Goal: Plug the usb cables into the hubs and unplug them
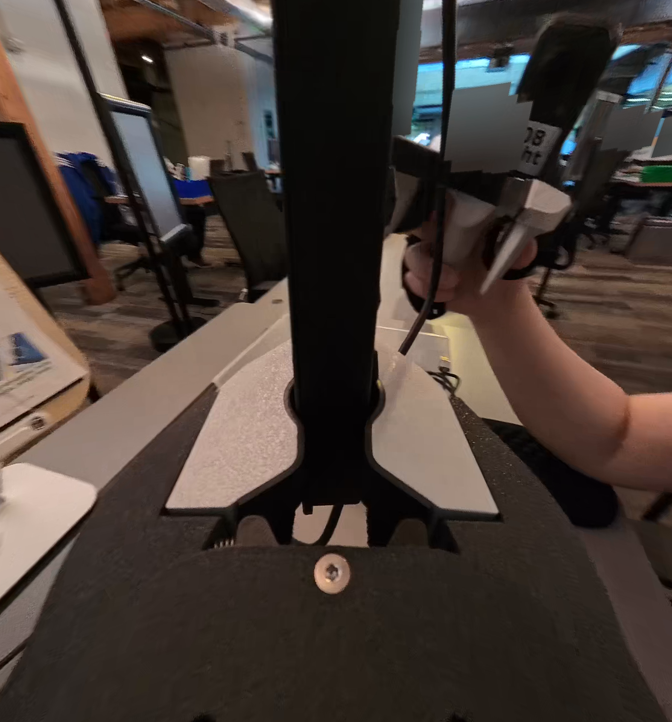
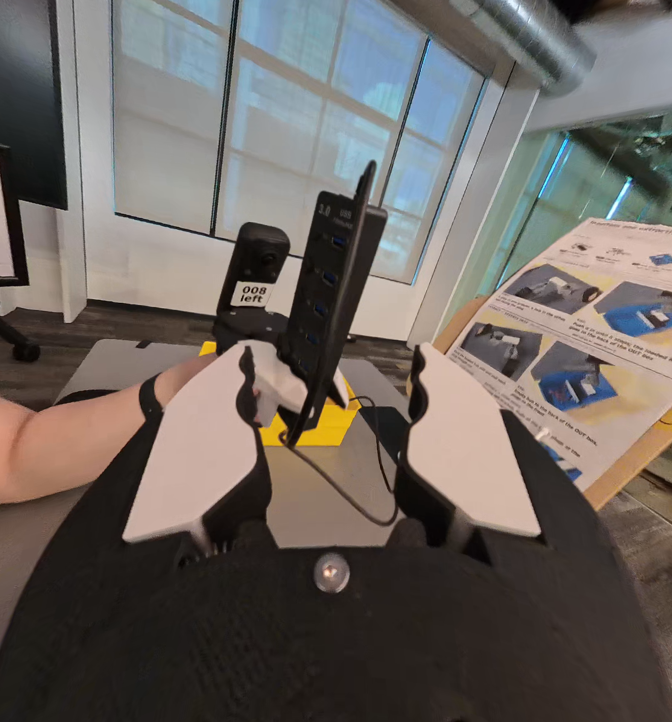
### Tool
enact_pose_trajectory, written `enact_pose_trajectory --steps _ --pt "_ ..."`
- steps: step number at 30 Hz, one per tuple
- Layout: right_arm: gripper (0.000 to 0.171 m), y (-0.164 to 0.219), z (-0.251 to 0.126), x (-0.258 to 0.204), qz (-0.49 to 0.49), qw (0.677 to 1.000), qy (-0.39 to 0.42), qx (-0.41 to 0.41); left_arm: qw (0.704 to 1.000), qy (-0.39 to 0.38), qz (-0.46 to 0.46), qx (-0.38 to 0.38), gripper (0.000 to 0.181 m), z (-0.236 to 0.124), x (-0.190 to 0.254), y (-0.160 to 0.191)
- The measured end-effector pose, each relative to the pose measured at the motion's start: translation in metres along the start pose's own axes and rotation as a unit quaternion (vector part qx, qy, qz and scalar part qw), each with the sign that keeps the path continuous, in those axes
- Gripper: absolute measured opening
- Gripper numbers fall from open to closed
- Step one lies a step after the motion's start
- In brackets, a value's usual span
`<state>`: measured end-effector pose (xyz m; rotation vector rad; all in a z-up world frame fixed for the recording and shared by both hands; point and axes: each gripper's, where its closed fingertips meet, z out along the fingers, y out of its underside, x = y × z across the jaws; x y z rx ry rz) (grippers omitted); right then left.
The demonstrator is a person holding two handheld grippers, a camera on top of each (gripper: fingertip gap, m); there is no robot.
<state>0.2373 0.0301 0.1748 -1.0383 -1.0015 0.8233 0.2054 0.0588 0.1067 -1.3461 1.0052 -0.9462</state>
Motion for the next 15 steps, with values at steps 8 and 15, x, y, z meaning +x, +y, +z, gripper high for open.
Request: enact_pose_trajectory --steps 8,15 --pt "0.048 0.037 0.025 -0.027 0.100 0.987 -0.103 -0.068 0.990 0.114 -0.001 -0.082 0.026 0.026 0.043 0.033" --pt "0.027 0.060 0.023 -0.005 0.101 0.984 -0.035 -0.144 0.995 0.075 0.026 -0.060 0.044 0.006 0.018 0.023"
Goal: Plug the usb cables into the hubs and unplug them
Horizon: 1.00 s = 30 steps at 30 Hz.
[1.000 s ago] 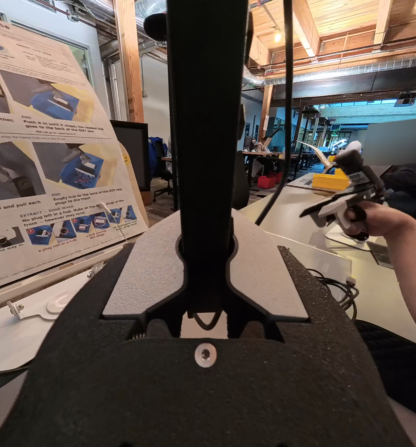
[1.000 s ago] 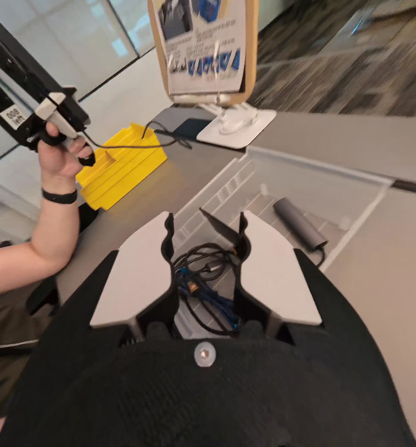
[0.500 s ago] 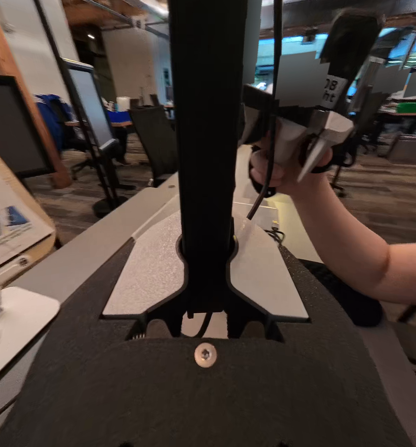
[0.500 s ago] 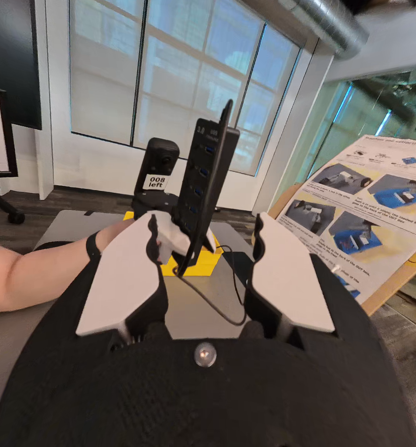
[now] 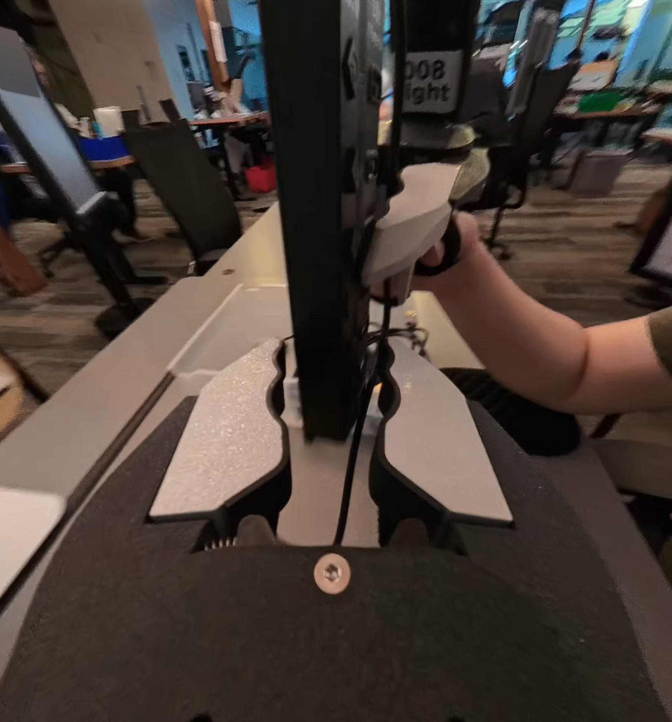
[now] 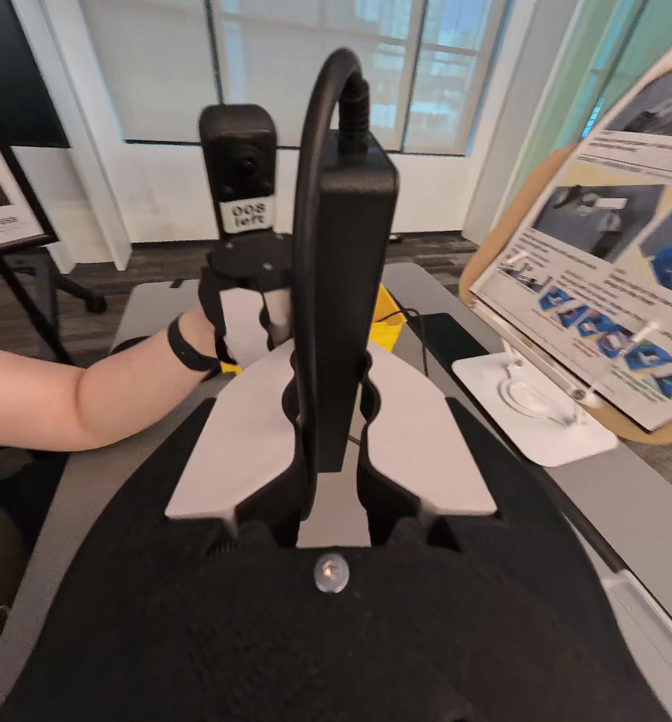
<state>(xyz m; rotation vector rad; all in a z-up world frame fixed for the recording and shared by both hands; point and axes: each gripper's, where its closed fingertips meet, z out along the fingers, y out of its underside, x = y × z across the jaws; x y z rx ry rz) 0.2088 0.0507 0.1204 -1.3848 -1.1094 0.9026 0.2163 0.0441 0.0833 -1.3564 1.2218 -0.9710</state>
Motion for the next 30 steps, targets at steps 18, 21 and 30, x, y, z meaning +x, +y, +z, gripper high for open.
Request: enact_pose_trajectory --steps 18,21,30 --pt "0.027 -0.047 -0.098 0.025 0.018 0.992 0.087 0.094 0.879 -0.306 0.138 -0.337 0.062 -0.067 -0.119 0.124" --pt "0.027 -0.052 -0.108 0.019 0.008 0.991 0.093 0.098 0.837 -0.371 0.177 -0.362 0.059 -0.067 -0.150 0.140" --pt "0.028 -0.058 -0.138 0.019 0.025 0.988 0.084 0.126 0.805 -0.409 0.209 -0.375 0.061 -0.056 -0.188 0.176"
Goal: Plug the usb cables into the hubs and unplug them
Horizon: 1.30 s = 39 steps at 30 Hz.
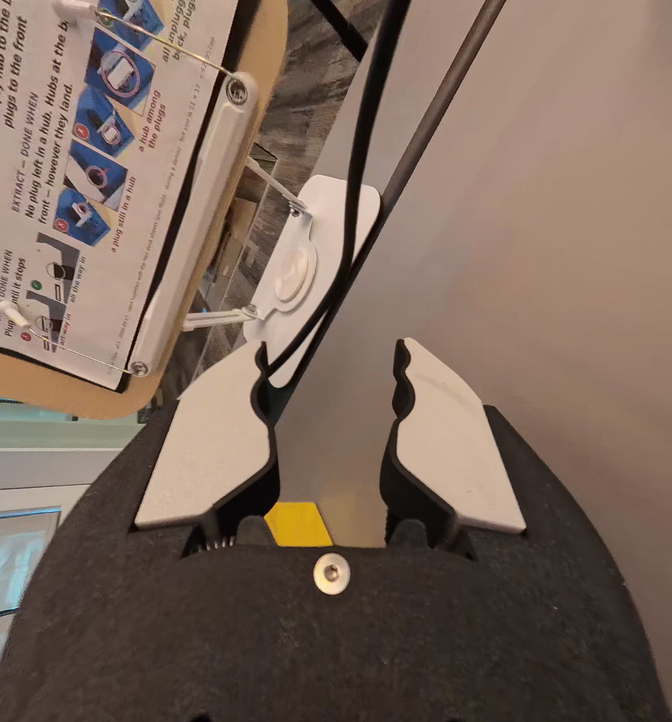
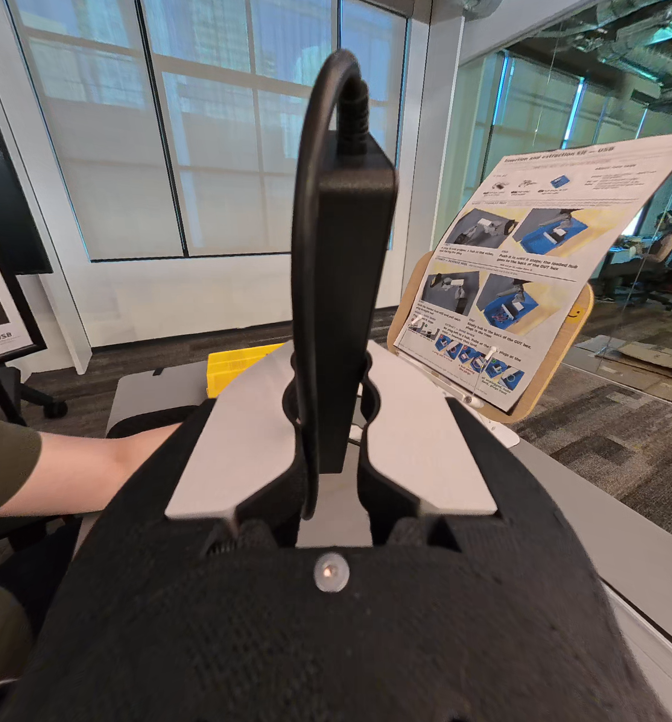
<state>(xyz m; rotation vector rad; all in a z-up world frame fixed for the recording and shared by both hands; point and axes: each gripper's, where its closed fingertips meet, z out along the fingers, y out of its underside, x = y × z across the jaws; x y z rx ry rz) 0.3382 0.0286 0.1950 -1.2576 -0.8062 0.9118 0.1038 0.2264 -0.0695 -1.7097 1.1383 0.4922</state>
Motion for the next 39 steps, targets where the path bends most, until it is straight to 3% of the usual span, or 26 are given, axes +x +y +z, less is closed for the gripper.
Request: enact_pose_trajectory --steps 5,7,9,12,18,25,32,36,39 --pt "0.028 -0.013 -0.021 -0.006 -0.005 0.999 -0.018 0.026 0.992 -0.128 0.013 0.003 0.045 0.011 -0.036 -0.008" --pt "0.027 -0.018 -0.029 -0.004 0.000 0.999 -0.019 0.041 0.991 -0.132 0.024 -0.003 0.034 0.016 -0.038 -0.012" --pt "0.027 -0.018 -0.035 0.002 0.003 0.999 -0.011 0.044 0.993 -0.113 0.016 -0.027 0.006 0.023 -0.036 -0.007" --pt "0.027 -0.012 -0.039 0.017 0.019 0.999 0.008 0.039 0.996 -0.085 -0.030 -0.025 0.001 0.021 -0.036 -0.009" --pt "0.027 0.005 -0.033 0.048 0.062 0.997 0.038 0.026 0.992 -0.118 -0.038 -0.025 0.000 -0.028 -0.096 -0.026" --pt "0.027 0.024 -0.012 0.078 0.075 0.994 0.074 0.025 0.982 -0.163 0.051 -0.075 0.000 -0.105 -0.205 -0.061" --pt "0.027 0.017 0.007 0.073 0.032 0.995 0.084 0.050 0.972 -0.204 0.108 -0.047 0.000 -0.192 -0.279 -0.164" --pt "0.027 0.001 -0.017 0.069 0.010 0.992 0.115 0.053 0.983 -0.153 0.100 0.002 0.000 -0.212 -0.267 -0.242" --pt "0.027 -0.001 -0.052 0.072 -0.009 0.986 0.163 0.023 0.988 -0.107 0.106 0.040 0.000 -0.208 -0.239 -0.299"
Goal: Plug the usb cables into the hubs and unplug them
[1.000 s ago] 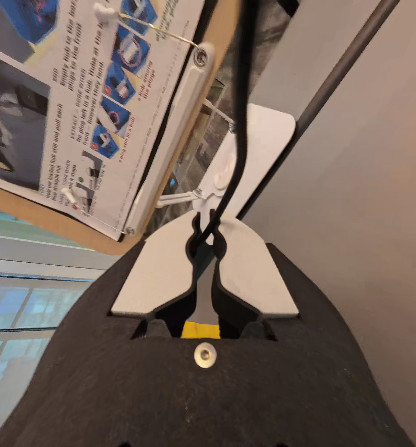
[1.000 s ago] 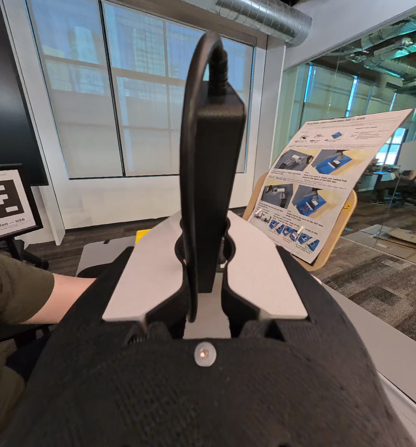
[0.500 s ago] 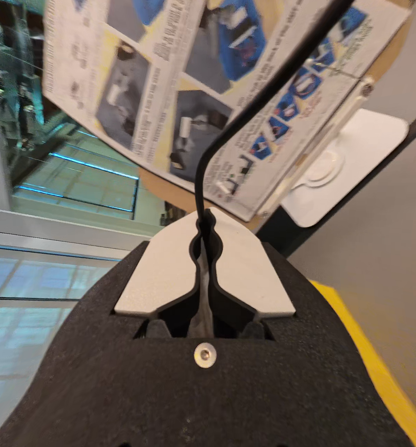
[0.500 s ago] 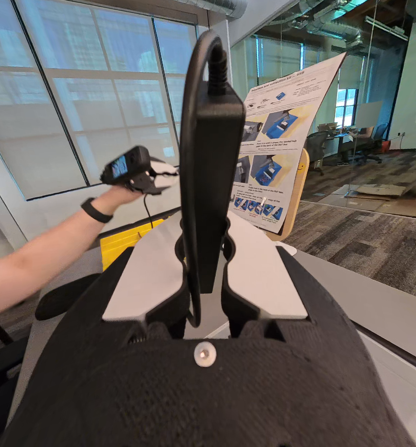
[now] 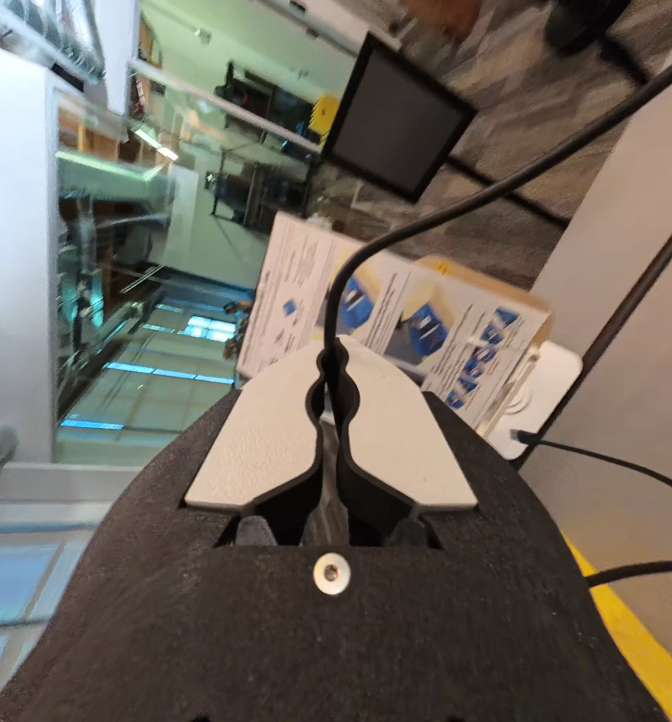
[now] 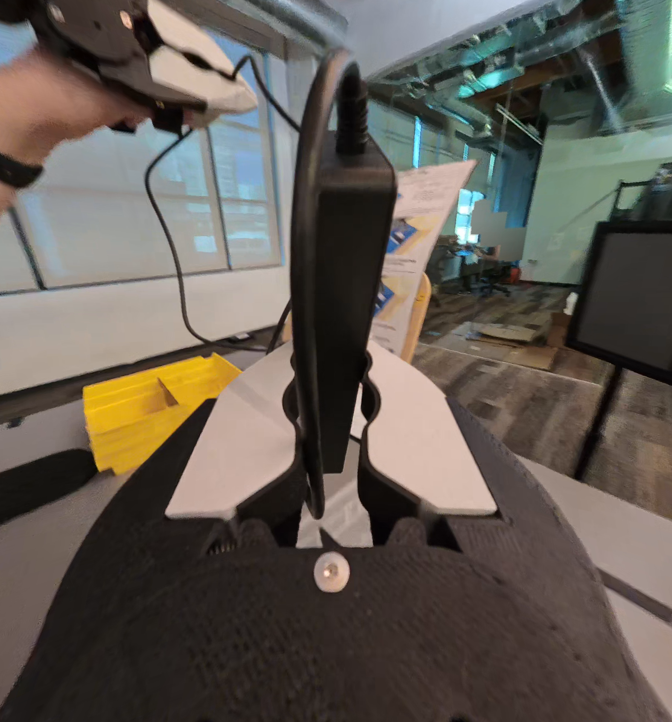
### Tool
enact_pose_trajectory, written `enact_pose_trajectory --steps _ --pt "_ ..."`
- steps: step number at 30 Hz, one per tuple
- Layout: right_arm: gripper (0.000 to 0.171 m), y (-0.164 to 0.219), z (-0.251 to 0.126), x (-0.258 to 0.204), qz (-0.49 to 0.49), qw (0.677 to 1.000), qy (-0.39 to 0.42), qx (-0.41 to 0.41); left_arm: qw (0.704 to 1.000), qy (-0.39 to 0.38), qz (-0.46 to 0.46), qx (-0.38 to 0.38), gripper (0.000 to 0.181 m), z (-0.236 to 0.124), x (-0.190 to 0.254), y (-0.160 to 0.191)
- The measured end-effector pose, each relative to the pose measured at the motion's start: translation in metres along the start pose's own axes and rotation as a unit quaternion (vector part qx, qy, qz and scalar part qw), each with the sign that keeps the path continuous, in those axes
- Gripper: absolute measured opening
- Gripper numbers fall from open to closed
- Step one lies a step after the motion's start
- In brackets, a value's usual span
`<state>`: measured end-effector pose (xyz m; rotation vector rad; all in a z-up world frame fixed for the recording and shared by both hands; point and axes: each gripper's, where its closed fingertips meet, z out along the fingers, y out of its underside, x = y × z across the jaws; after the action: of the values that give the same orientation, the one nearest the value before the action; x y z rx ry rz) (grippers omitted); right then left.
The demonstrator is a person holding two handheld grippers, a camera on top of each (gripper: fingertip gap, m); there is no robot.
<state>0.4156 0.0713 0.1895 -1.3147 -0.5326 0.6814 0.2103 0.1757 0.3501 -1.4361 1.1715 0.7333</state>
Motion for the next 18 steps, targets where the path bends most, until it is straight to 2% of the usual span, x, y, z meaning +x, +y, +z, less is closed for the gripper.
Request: enact_pose_trajectory --steps 4,8,11,18 --pt "0.027 0.011 -0.042 0.027 -0.025 0.994 0.086 -0.062 0.996 0.079 -0.015 0.034 0.000 0.021 0.042 -0.063" --pt "0.027 0.001 -0.066 0.044 -0.031 0.990 0.134 -0.032 0.988 0.139 -0.038 0.060 0.000 0.040 0.081 -0.106" --pt "0.027 -0.003 -0.075 0.053 -0.018 0.988 0.152 -0.017 0.983 0.164 -0.041 0.071 0.000 0.054 0.106 -0.121" --pt "0.027 0.021 -0.075 0.078 -0.006 0.978 0.196 -0.070 0.953 0.272 -0.110 0.073 0.000 0.086 0.174 -0.133"
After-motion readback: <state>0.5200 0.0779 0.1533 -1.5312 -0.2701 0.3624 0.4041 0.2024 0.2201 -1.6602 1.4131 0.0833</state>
